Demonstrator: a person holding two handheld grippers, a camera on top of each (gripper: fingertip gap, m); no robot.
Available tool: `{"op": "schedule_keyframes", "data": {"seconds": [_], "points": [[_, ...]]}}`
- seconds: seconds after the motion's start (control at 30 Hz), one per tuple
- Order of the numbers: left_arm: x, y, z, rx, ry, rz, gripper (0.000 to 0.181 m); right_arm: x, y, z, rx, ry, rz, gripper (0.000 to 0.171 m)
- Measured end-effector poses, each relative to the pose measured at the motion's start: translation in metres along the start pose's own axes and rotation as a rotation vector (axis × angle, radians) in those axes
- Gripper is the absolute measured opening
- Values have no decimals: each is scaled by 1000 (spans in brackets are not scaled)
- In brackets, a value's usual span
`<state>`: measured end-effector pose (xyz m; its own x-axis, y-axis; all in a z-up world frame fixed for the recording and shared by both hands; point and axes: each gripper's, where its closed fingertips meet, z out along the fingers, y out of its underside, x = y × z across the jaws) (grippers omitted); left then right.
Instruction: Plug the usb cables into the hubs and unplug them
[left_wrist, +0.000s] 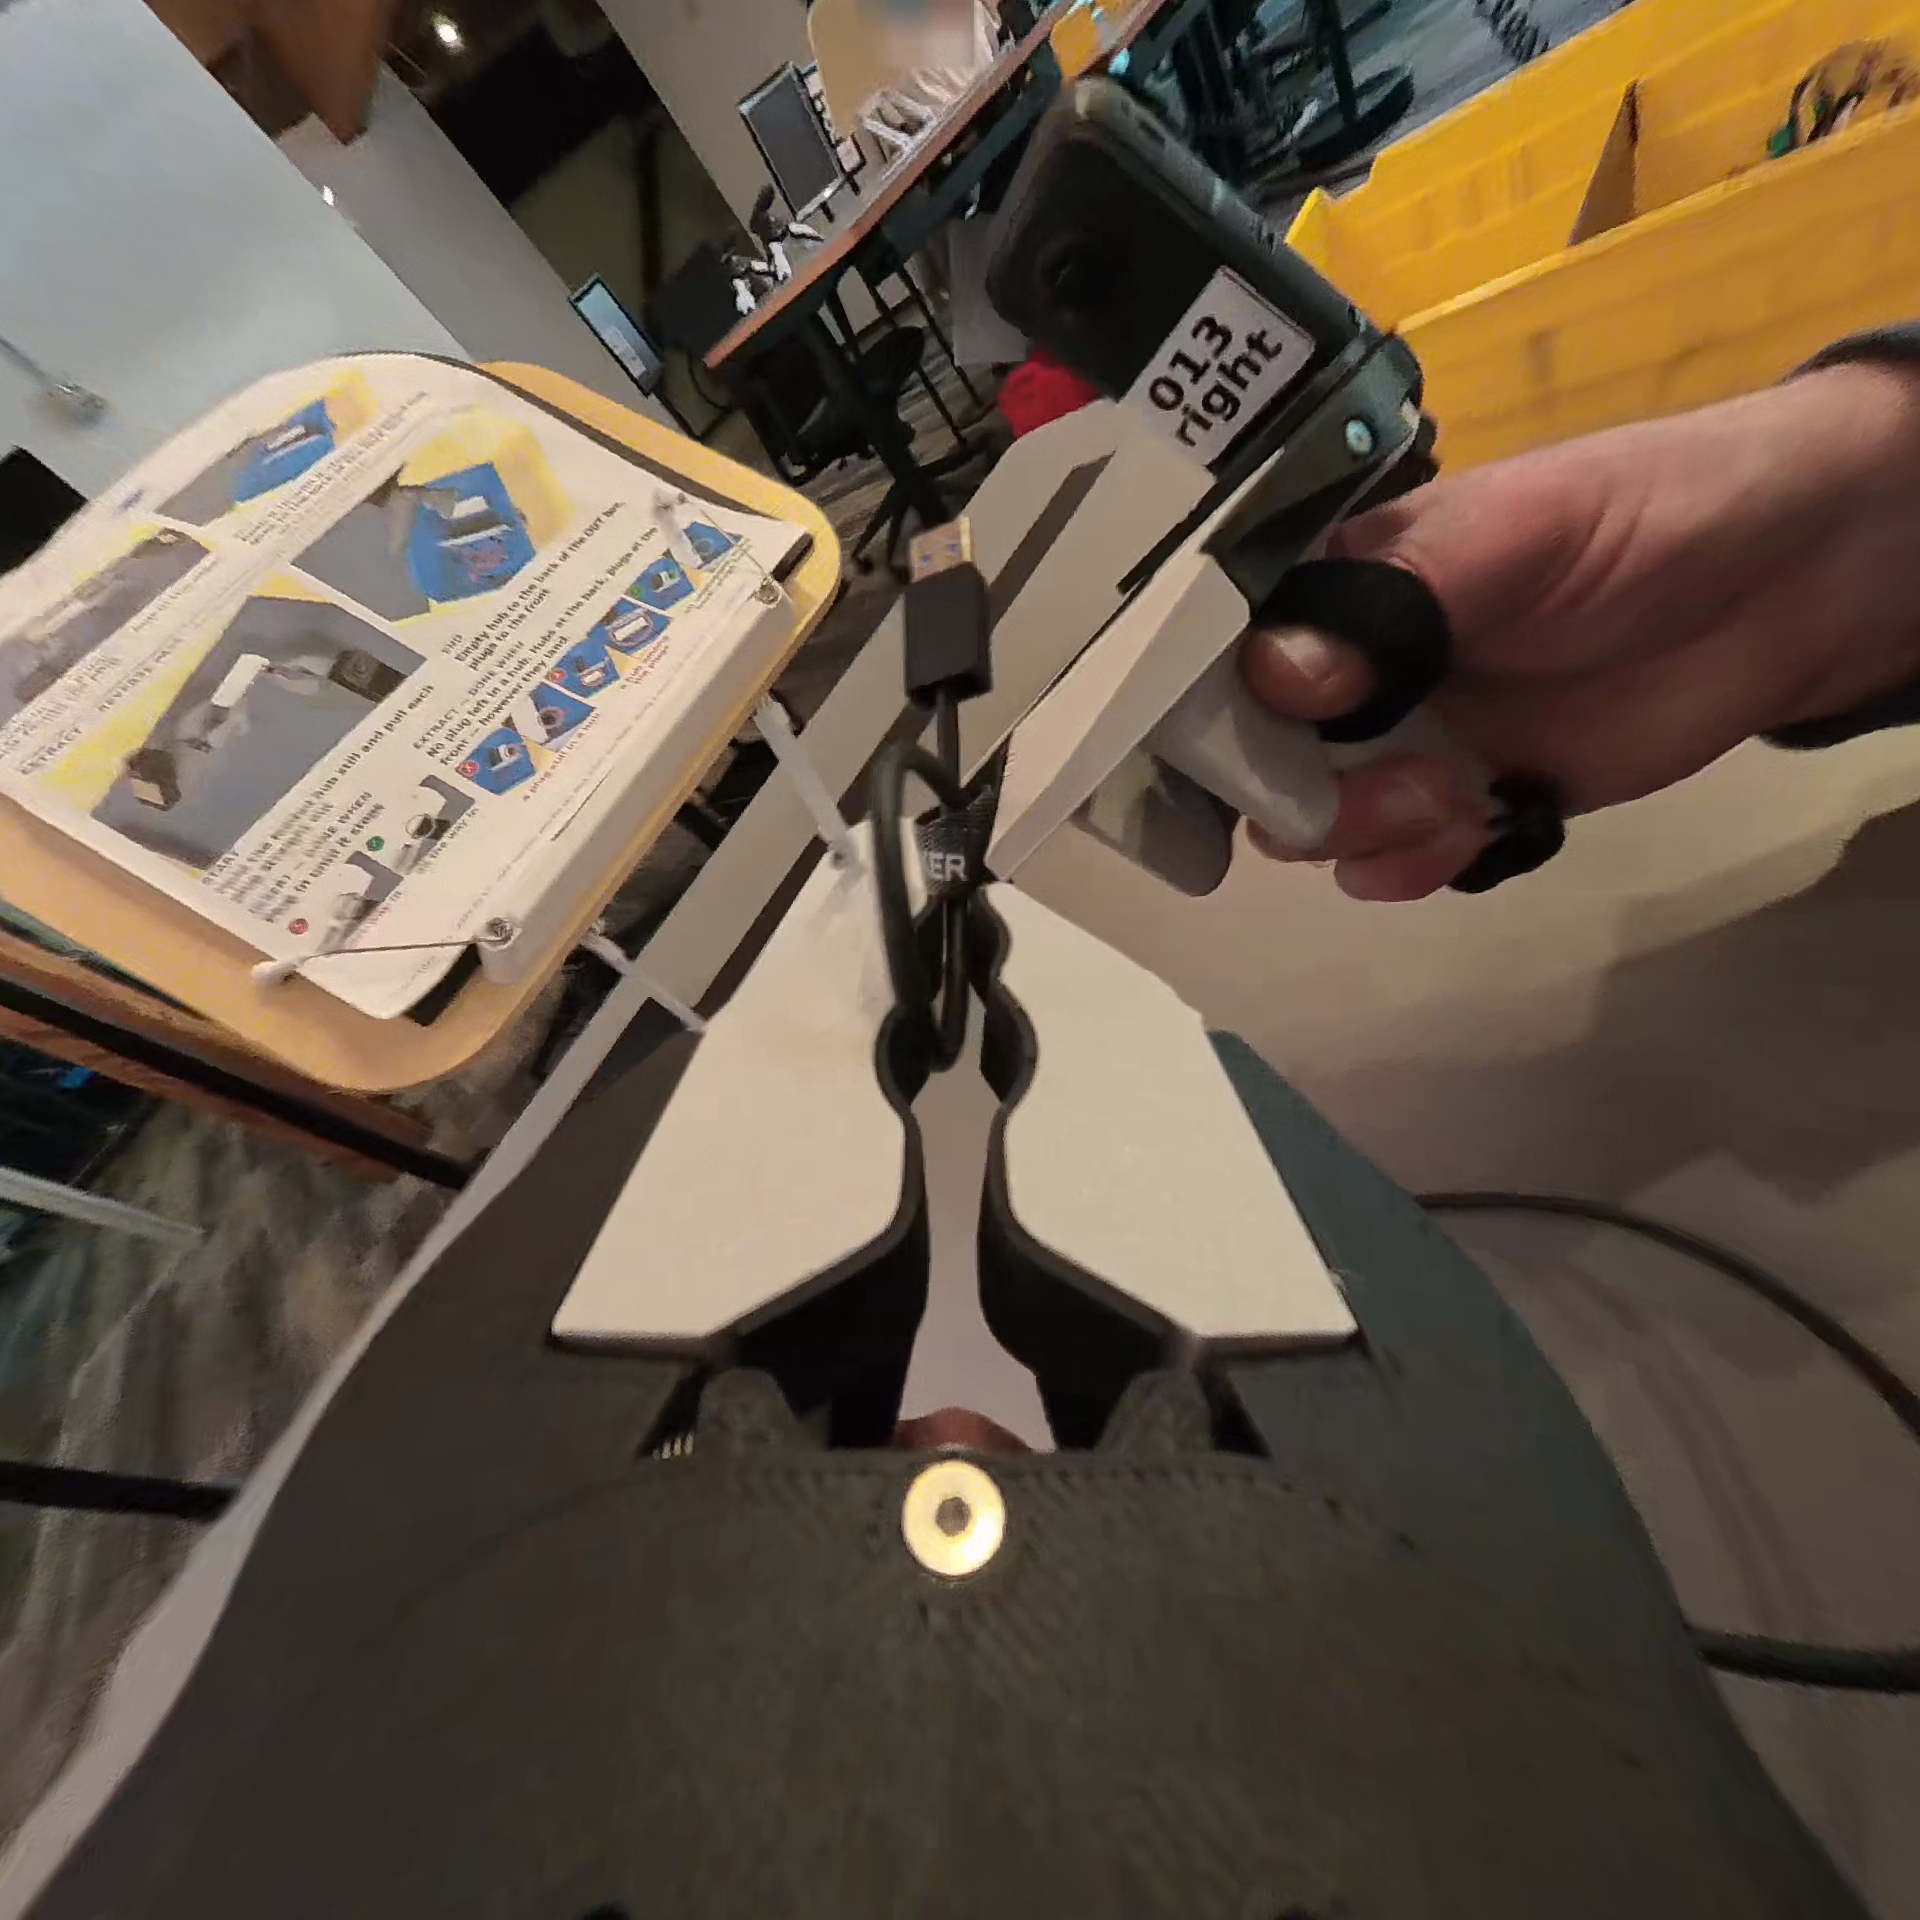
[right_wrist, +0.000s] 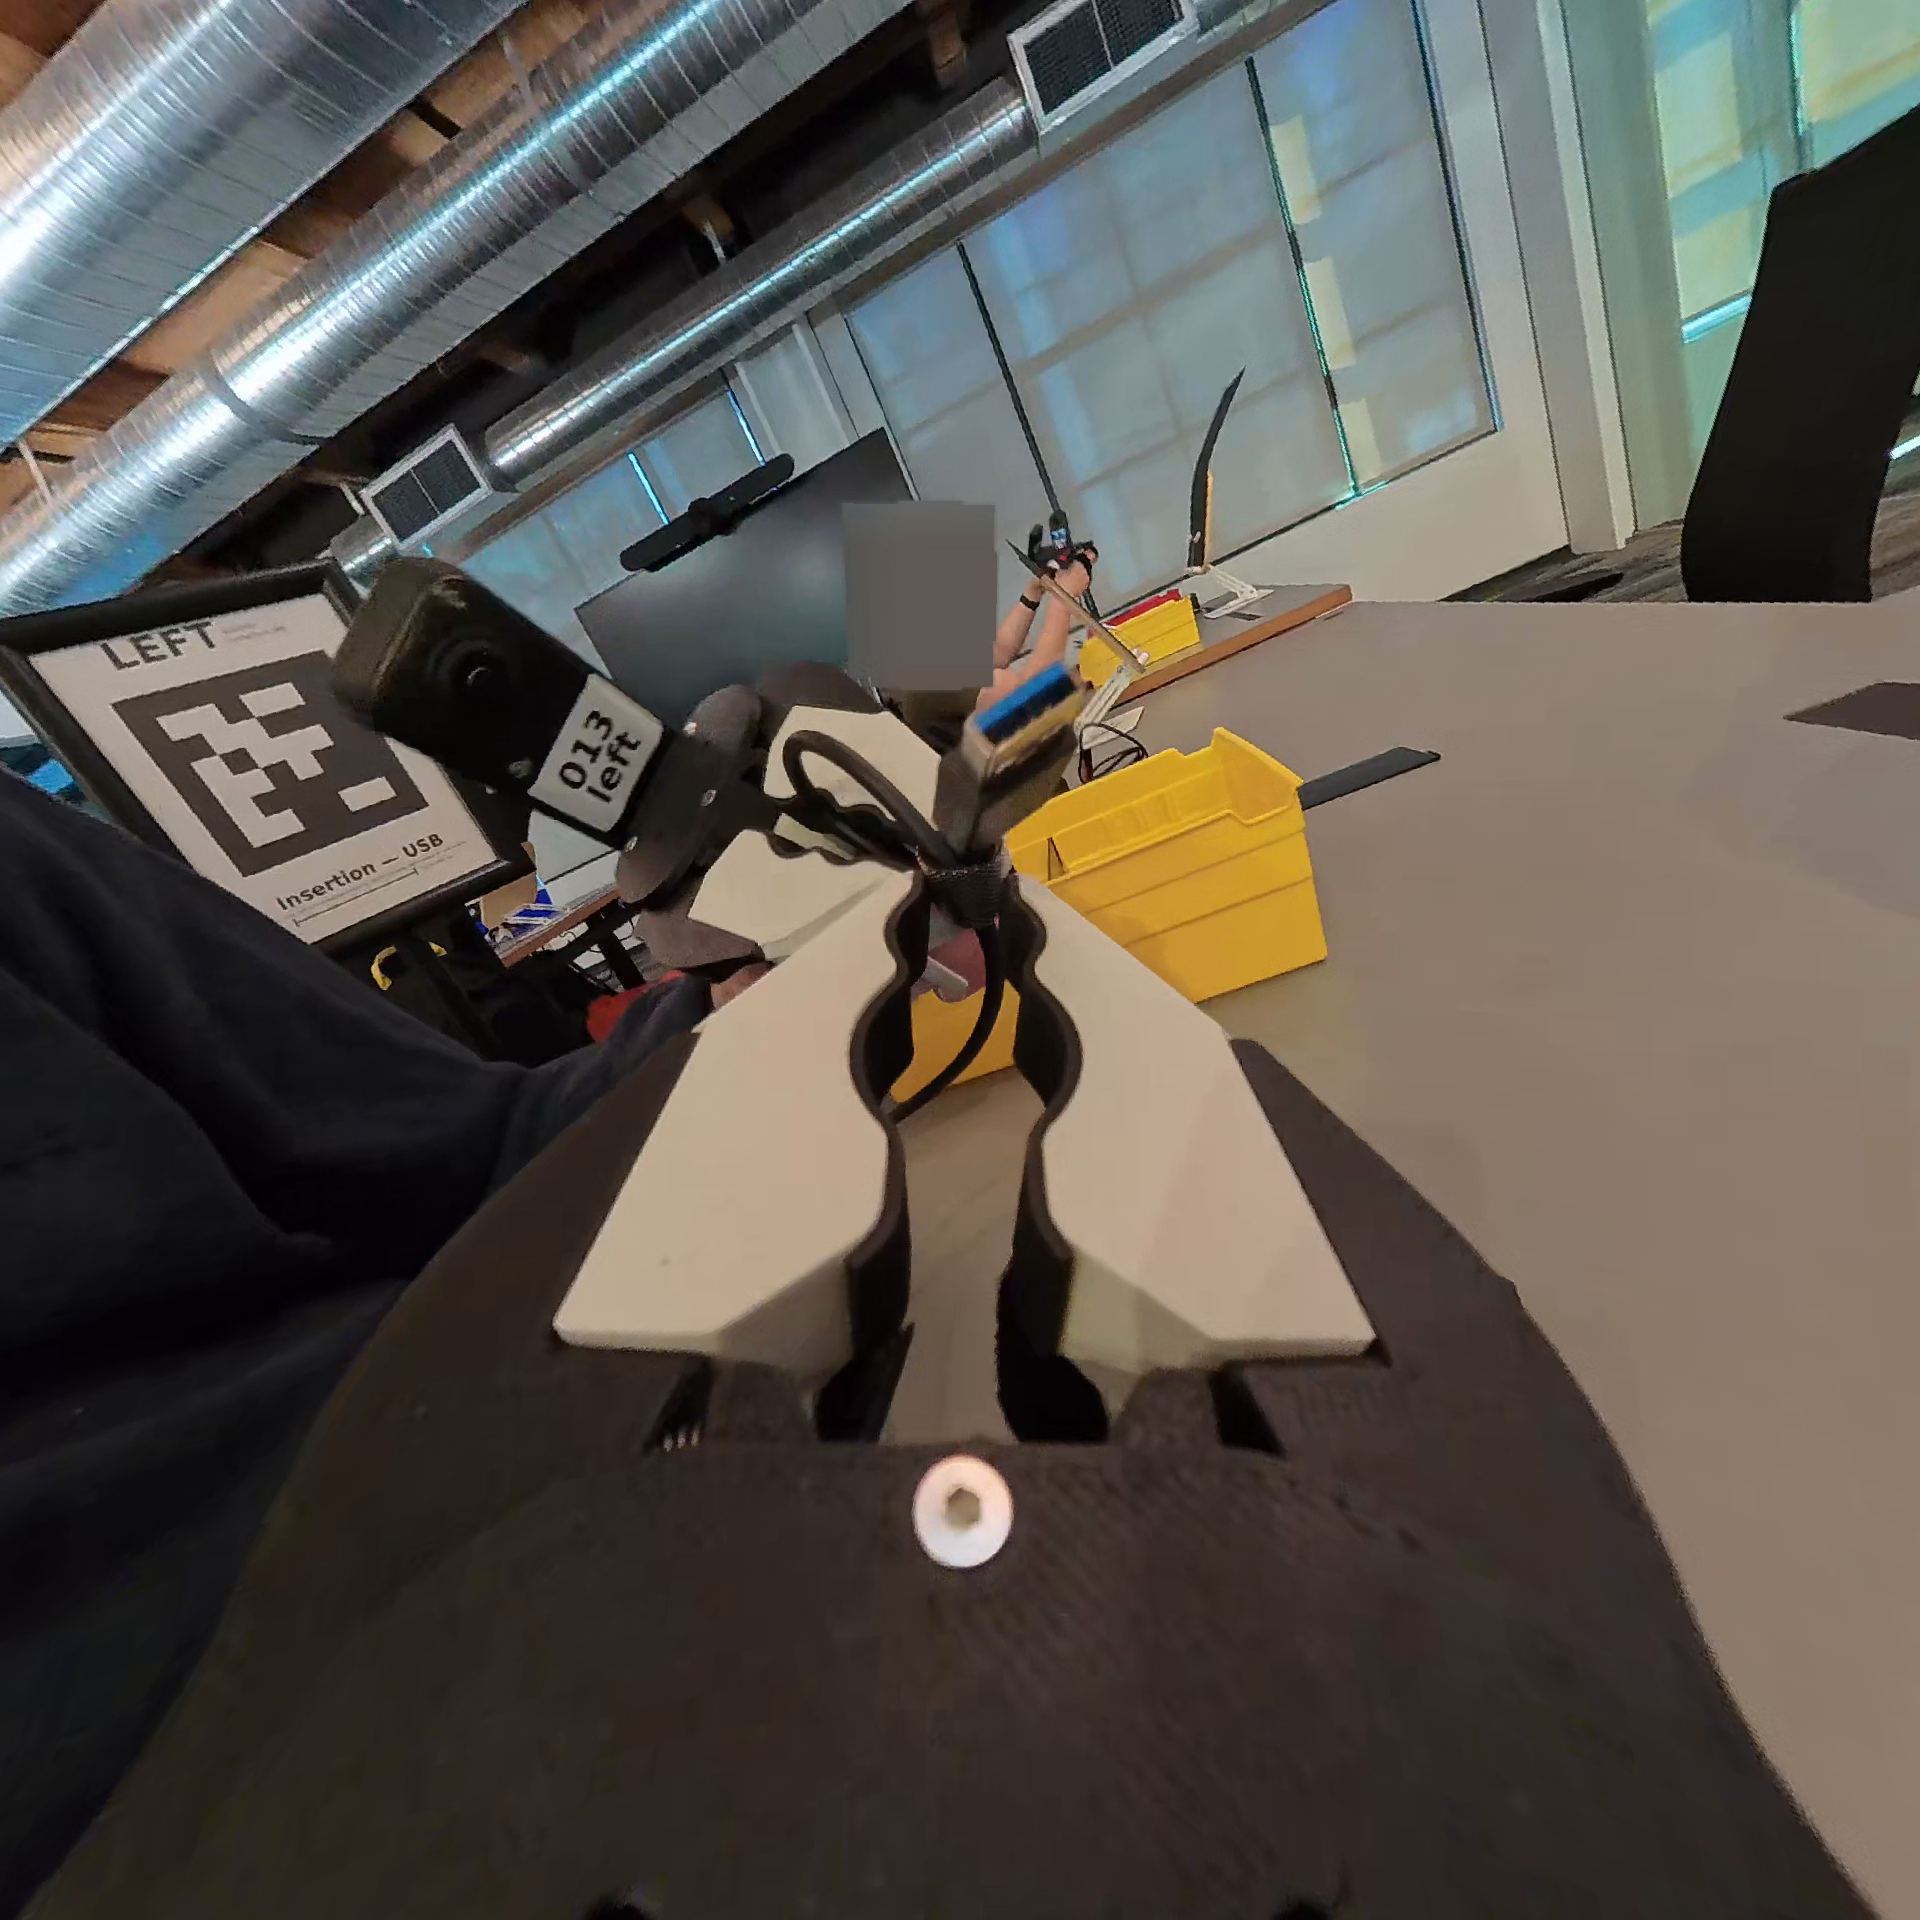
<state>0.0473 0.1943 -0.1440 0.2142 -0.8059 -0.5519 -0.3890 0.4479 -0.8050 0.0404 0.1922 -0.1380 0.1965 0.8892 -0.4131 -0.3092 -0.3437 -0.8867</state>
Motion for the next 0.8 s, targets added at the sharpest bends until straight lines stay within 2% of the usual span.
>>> {"op": "schedule_keyframes", "data": {"seconds": [0.07, 0.27, 0.5, 0.67, 0.8], "points": [[0, -5, -1, 36, 39, -91, 3, -6, -3, -2, 13, -22, -41, 15], [4, -16, -6, 147, 226, -370, 3, -16, -8, -5, 3, -47, -158, 10], [10, -18, -9, 179, 352, -506, 3, -21, -8, -5, 8, -69, -205, 12], [8, -12, -6, 159, 320, -470, 3, -16, -4, -5, 7, -68, -127, 6], [0, -5, 2, 67, 91, -189, 27, -10, -8, -8, 32, -46, -47, 5]]}}
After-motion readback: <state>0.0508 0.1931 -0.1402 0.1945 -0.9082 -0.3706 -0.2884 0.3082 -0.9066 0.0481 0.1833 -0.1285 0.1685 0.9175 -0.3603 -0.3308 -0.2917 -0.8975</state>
